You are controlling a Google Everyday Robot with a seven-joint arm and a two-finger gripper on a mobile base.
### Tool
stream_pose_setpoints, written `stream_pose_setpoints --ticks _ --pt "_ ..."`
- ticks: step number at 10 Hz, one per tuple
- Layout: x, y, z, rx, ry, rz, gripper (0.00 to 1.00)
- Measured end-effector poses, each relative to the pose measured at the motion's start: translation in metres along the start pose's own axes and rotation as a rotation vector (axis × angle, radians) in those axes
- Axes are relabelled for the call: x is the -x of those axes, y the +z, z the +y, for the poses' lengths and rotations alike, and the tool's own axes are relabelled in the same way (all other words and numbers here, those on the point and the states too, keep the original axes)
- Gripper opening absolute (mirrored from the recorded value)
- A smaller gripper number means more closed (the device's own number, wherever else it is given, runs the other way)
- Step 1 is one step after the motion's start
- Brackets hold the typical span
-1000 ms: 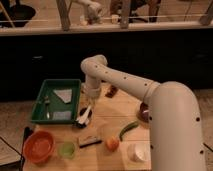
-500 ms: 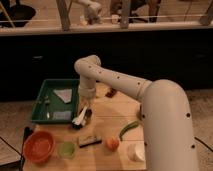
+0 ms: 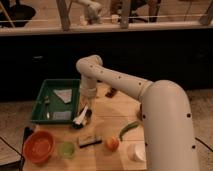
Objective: Place brush in metal cup
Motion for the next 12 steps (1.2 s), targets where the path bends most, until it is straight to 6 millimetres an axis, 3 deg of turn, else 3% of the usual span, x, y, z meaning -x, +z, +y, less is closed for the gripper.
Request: stream_pose_setpoints --ticks 2,12 --pt "-0.002 -0.001 0.003 -0.005 0.0 -0.007 0.8" --pt "-0.015 -0.001 0.004 -0.007 0.004 -0.041 0.8"
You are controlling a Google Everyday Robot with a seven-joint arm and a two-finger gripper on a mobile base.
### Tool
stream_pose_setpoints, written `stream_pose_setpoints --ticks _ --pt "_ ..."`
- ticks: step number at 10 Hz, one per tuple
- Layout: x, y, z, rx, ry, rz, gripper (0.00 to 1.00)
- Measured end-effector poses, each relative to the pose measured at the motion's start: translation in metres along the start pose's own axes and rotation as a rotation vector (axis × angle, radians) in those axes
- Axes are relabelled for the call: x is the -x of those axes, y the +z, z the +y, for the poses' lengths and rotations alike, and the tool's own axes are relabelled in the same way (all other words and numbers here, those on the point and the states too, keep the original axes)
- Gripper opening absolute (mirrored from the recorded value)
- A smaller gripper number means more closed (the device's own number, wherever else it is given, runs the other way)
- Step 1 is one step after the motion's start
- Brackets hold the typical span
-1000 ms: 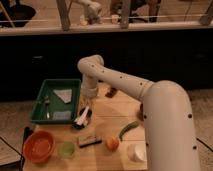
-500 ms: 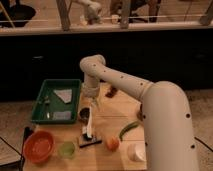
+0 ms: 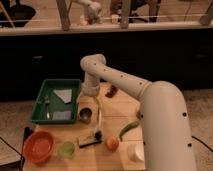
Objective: Place brush in metal cup
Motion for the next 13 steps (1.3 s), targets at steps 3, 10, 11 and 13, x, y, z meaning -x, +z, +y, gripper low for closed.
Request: stream_pose_setpoints --ticks 3,10,11,13 --pt "-0.001 -0.001 0.0 -0.002 0.003 -0.003 0.8" --pt "-0.008 -0.006 -0.008 -0.017 0.013 -0.009 0.8" --pt "-0.01 -0.007 -0.009 -0.022 0.018 -0.01 0.8" --pt "-0.01 -0.007 -0.011 -0.024 0.019 -0.012 0.8"
